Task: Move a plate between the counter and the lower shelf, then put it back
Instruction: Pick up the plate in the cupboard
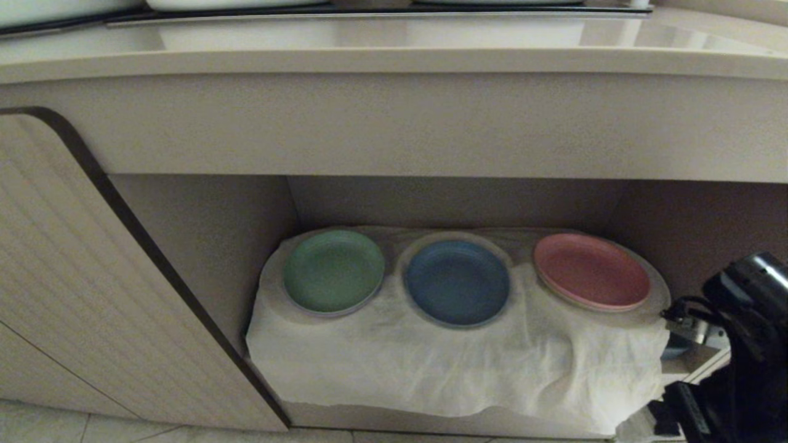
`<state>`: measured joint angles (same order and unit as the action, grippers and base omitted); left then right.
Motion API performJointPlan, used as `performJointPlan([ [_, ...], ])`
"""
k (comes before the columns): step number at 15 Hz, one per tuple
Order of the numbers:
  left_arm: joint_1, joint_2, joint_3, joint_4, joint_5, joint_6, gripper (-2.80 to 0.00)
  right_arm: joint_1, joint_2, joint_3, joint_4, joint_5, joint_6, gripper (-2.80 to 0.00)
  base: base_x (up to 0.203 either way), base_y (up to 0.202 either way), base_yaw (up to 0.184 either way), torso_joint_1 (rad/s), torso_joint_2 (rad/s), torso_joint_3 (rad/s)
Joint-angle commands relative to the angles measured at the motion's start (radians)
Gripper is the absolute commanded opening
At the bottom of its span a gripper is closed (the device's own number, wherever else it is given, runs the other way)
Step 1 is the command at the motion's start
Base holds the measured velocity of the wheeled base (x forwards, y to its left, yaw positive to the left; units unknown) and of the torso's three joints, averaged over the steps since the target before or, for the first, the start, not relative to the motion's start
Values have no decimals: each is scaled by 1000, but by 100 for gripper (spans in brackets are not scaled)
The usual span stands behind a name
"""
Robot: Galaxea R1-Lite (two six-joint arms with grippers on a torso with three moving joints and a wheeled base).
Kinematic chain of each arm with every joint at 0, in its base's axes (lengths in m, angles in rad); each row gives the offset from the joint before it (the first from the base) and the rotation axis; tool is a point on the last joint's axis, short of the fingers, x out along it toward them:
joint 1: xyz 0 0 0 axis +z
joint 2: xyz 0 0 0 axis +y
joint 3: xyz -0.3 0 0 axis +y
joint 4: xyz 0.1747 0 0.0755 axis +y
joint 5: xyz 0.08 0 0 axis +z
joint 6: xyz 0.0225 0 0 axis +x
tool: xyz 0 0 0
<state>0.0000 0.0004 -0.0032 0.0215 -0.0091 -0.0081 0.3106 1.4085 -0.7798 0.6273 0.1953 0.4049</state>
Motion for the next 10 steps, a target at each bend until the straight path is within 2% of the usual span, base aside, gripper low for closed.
performJointPlan([
  [1, 0, 0, 0, 0, 0, 0, -280, -1, -98, 34, 27, -3, 1, 0, 0, 0, 0, 0, 0, 0],
  [5, 0, 0, 0, 0, 0, 0, -280, -31, -211, 106, 62, -11, -39, 0, 0, 0, 0, 0, 0, 0],
  [6, 0, 0, 0, 0, 0, 0, -280, -45, -238, 120, 72, -11, -57, -280, 0, 0, 0, 0, 0, 0],
  [10, 0, 0, 0, 0, 0, 0, -280, -80, -300, 136, 83, -32, -69, -280, 0, 0, 0, 0, 0, 0],
])
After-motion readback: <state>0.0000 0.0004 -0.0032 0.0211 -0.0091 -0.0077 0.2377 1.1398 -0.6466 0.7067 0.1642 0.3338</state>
